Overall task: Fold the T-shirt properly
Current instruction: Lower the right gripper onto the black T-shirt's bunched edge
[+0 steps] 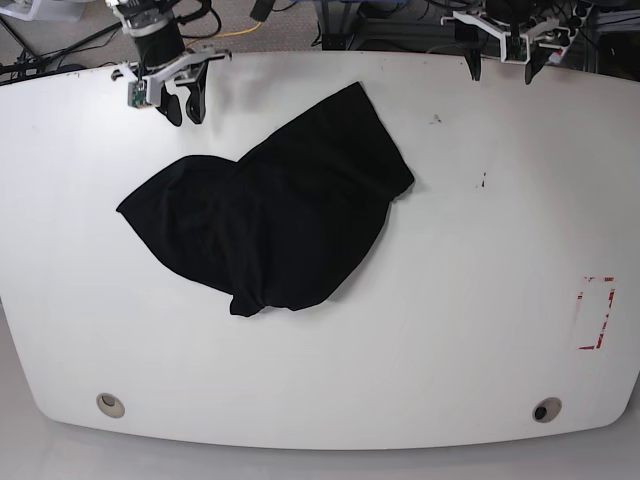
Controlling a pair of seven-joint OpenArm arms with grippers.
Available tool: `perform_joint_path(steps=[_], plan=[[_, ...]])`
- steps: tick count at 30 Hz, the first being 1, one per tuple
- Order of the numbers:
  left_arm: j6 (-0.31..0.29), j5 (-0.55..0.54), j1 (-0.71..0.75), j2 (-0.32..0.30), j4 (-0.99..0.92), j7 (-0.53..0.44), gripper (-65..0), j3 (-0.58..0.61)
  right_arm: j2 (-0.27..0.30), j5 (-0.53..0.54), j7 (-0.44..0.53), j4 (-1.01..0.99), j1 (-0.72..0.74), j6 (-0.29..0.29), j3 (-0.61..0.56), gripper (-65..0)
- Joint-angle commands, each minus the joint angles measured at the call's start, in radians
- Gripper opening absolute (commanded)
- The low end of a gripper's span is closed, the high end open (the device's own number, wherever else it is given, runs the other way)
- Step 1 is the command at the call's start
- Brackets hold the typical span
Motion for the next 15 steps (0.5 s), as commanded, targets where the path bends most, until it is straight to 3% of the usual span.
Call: perform_joint_path(steps=[1, 6, 9, 15], plan=[[0.006, -0.002, -0.006, -0.003, 0.015, -0.023, -20.3, -0.006, 0.024, 0.007, -0.038, 0.022, 0.044, 0.006, 0.002, -39.2], [0.006, -0.002, -0.043, -0.004, 0.015, -0.023, -20.1, -0.006, 0.055, 0.016, -0.156, 0.019, 0.169, 0.06, -0.003, -24.7], [0.005, 0.0, -0.063, -0.004, 0.015, -0.023, -19.3, -0.006, 0.057, 0.016, -0.253, 0.018, 0.257, 0.112, -0.003, -24.1], [0.005, 0.003, -0.123, -0.003, 0.012, -0.02, -10.4, -0.005, 0.06, 0.016, -0.497, -0.014, 0.472, 0.242, 0.002, -23.6]])
